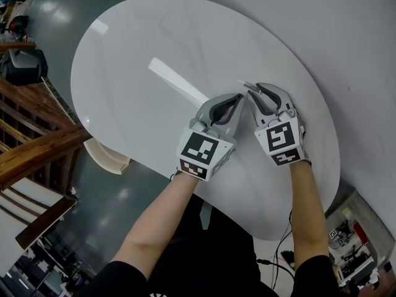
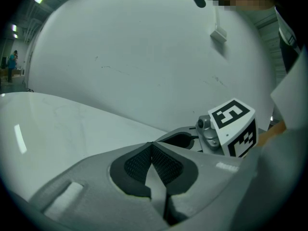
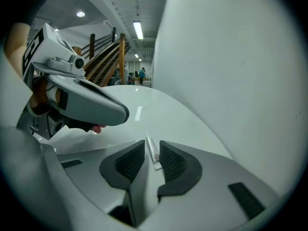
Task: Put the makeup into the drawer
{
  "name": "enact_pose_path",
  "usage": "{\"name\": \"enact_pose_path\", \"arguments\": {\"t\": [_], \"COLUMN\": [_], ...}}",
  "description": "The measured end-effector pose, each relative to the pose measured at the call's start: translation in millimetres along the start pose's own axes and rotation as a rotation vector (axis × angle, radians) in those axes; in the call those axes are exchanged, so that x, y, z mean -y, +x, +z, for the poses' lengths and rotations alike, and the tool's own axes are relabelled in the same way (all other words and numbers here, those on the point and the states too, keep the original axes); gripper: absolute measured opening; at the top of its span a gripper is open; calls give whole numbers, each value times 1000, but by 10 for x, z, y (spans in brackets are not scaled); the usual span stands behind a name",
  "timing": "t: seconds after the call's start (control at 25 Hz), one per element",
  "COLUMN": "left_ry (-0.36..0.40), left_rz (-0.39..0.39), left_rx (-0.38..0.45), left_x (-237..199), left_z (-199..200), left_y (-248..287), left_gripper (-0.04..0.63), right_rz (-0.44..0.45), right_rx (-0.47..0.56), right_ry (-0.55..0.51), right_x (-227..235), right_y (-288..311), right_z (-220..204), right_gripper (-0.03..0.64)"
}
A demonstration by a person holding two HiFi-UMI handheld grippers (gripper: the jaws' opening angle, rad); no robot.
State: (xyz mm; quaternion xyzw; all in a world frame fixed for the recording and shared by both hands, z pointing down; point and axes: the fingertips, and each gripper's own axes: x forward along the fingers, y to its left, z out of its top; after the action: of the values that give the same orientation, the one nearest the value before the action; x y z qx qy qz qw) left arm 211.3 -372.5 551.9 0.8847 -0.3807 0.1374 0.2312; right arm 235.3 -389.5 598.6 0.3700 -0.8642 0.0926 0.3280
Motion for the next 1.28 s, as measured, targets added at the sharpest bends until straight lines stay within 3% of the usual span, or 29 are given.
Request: {"name": "enact_pose_path", "arguments": {"t": [0.48, 0.8, 1.28], "left_ry": [-6, -8, -3], "left_rz": [12, 16, 12], "left_rx": [-10, -14, -2], "left_x": [-81, -47, 67], "left_z": [-31, -28, 57], "left_y": [17, 18, -134], "left_gripper": [9, 9, 9], "right_rz": [26, 72, 28], "right_rx": [-84, -150, -53], "right_ry": [-109, -63, 87], "right_x": [18, -6, -138], "right_y": [146, 162, -49], "right_z": [-39, -44, 86], "right_gripper": [100, 72, 67]}}
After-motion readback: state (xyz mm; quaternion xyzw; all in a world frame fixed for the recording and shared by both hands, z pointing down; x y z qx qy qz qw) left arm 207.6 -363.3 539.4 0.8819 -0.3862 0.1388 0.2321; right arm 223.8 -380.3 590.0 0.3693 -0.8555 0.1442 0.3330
